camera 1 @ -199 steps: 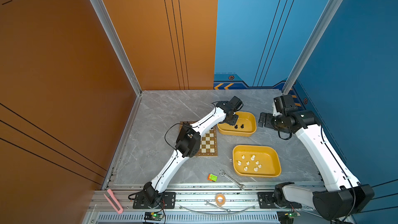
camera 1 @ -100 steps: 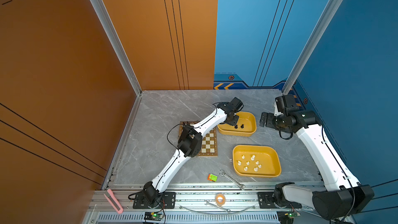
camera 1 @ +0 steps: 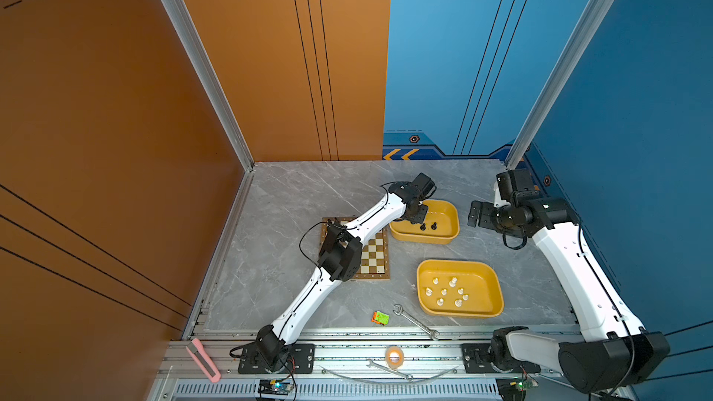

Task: Set up the chess pieces on the board
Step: 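Close the left gripper on the crowned black piece and lift it, then carry the black piece with the left gripper over the board's back rank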

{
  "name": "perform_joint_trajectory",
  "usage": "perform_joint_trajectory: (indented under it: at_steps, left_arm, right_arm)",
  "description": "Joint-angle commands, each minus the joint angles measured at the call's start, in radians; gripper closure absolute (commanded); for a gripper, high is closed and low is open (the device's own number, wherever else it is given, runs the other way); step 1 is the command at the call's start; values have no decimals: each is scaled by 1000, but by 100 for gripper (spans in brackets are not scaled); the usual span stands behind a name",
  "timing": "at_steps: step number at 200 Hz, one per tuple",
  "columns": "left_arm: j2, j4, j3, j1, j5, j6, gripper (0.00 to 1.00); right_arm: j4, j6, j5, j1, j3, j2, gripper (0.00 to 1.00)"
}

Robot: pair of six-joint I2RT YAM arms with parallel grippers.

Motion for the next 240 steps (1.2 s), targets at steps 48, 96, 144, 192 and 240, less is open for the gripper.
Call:
perform_joint_trajectory:
  at_steps: [48, 96, 144, 192, 240]
  left_arm:
    - [3, -2, 46, 3, -1, 0, 90]
    - [-57, -2, 39, 1, -41, 27, 90]
    - [-187, -6, -19, 26, -102, 55, 90]
    - [-388, -6, -180, 109, -161, 65, 90]
    - [-600, -2, -489, 212, -207, 56, 90]
  right_arm:
    - [-48, -36, -6, -20, 15, -2, 0]
    - [-47, -43, -25, -22, 32, 14, 0]
    - [-26, -36, -76, -2, 52, 47, 0]
    - [1, -20, -81, 115, 108, 127, 0]
    - [33, -4, -87, 212, 169, 212, 0]
